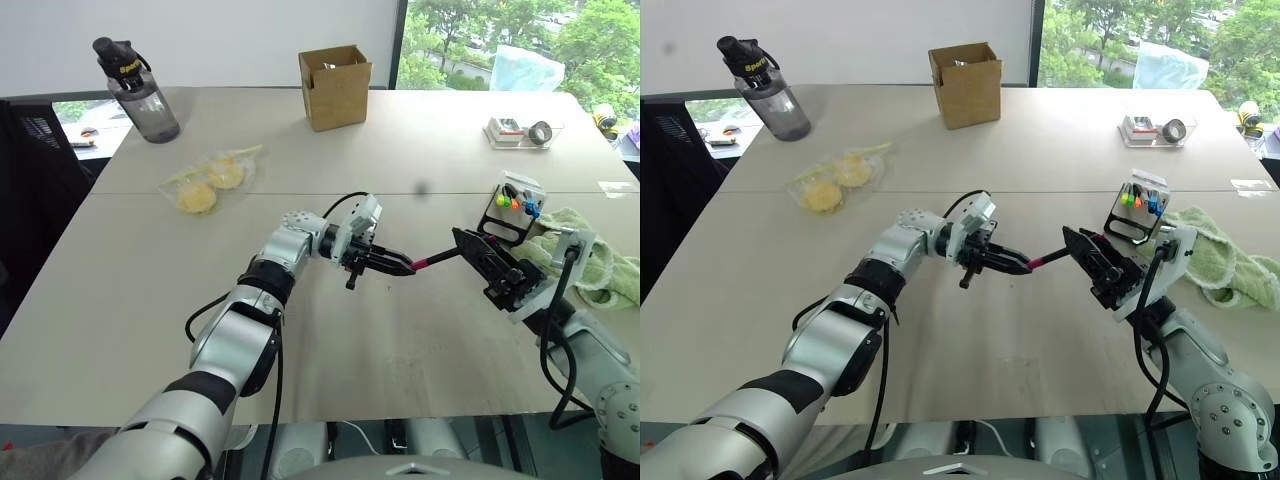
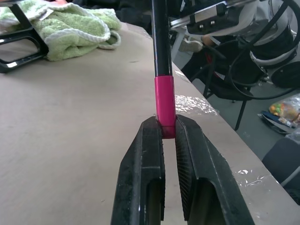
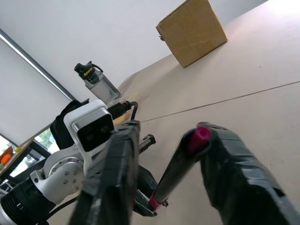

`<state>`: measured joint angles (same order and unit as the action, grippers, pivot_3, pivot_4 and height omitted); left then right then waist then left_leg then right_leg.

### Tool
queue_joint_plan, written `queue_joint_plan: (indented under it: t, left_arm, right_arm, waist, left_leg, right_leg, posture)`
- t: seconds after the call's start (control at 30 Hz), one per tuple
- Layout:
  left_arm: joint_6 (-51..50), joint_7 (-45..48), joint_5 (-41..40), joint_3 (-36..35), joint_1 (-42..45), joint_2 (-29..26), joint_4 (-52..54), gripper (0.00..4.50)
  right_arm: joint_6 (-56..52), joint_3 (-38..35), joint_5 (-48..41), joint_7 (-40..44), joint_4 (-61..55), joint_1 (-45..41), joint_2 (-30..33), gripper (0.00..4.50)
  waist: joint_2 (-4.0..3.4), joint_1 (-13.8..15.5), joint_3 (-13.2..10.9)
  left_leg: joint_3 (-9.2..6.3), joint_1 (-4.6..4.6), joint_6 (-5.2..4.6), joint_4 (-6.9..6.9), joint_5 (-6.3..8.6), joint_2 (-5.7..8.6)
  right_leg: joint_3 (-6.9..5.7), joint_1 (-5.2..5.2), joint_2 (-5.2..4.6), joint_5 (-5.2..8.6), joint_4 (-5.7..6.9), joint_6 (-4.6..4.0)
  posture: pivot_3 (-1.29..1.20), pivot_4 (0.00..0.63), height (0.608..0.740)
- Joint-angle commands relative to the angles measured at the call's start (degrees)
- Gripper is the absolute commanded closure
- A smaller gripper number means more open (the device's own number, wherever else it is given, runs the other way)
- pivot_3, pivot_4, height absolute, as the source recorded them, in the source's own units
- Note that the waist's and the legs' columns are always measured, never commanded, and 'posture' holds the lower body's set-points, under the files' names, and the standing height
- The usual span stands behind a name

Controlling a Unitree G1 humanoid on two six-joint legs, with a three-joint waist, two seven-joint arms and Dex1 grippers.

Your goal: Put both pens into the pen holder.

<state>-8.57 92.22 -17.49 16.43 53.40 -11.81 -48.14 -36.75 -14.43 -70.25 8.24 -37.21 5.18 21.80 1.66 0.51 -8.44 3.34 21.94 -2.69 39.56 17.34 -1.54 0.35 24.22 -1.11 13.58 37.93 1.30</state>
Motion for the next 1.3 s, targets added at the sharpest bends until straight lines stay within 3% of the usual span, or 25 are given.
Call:
queue_joint_plan:
  t: [0.03,0.07,0.1,0.27,0.5,0.73,0.97,1.3]
  left_arm:
    - [-0.05,0.28,-1.18,0.64,0.48,-0.12,1.76,4.5]
    - [-0.45,0.28,-0.99,0.28,0.71,0.04,1.29,4.5]
    - [-0.73,0.28,-1.03,0.12,0.78,0.05,1.29,3.57]
    - [3.19,-6.62,2.38,-2.7,1.06,0.33,1.84,1.49]
    - [3.8,-18.7,5.38,-6.22,-1.79,-3.93,13.73,1.49]
    - [-9.62,-21.05,2.14,-7.83,-11.3,-13.2,40.38,1.49]
    - [-15.76,-21.52,0.74,-7.29,-16.8,-20.07,53.61,1.49]
    - [-21.33,-25.21,-2.45,-7.85,-18.42,-21.5,61.06,1.49]
  right_arm:
    - [1.33,0.16,-0.45,0.64,-1.48,-0.98,0.14,3.96]
    - [1.44,0.21,-0.27,0.77,-1.54,-1.04,0.23,4.38]
    - [1.48,0.27,0.09,0.94,-1.69,-1.09,0.51,4.43]
    - [3.2,-0.32,7.25,3.03,-3.01,-2.16,4.44,4.43]
    - [11.81,0.4,28.94,7.22,-4.33,-6.14,13.09,4.43]
    - [27.93,5.58,54.47,16.25,-1.72,-7.38,23.16,4.43]
    - [47.17,5.69,67.63,21.95,9.43,-9.32,26.5,4.43]
    - [64.93,7.61,74.87,22.27,32.61,-16.01,26.05,4.43]
  waist:
    - [-0.01,-0.02,0.0]
    - [-0.01,-0.04,-0.01]
    - [-0.01,-0.02,0.0]
    - [0.0,0.08,-0.01]
    - [-0.05,-0.11,-0.07]
    - [-0.09,-0.25,-0.09]
    - [-0.11,-0.07,-0.09]
    - [-0.11,-0.03,-0.12]
  left_leg:
    - [0.0,0.0,0.0,0.0,0.0,0.0]
    - [0.0,0.0,0.0,0.0,0.0,0.0]
    - [-0.01,0.0,0.0,0.0,0.0,0.0]
    - [0.0,0.01,0.0,0.0,0.0,0.0]
    - [-0.03,0.01,0.0,-0.01,0.0,0.01]
    - [-0.15,0.08,0.04,-0.09,-0.02,0.03]
    - [-0.03,0.01,0.05,-0.04,-0.03,0.05]
    - [0.14,-0.06,0.28,-0.02,-0.16,0.04]
  right_leg:
    - [0.0,0.0,0.0,0.0,0.0,0.0]
    - [0.0,0.0,0.0,0.0,0.0,0.0]
    - [-0.01,0.0,0.0,0.0,0.0,0.0]
    - [0.0,0.0,0.0,0.0,-0.03,0.0]
    - [0.03,0.03,0.01,0.0,-0.01,0.01]
    - [0.14,0.2,0.05,0.0,0.01,0.01]
    - [0.26,0.19,0.04,0.0,0.06,0.01]
    - [0.46,0.19,0.05,0.0,0.05,0.0]
  posture:
    - [0.0,0.15,0.736]
    - [0.0,0.15,0.736]
    - [0.0,0.15,0.736]
    - [0.0,0.15,0.736]
    - [0.0,0.15,0.736]
    - [0.0,0.15,0.736]
    - [0.0,0.15,0.736]
    - [0.0,0.15,0.736]
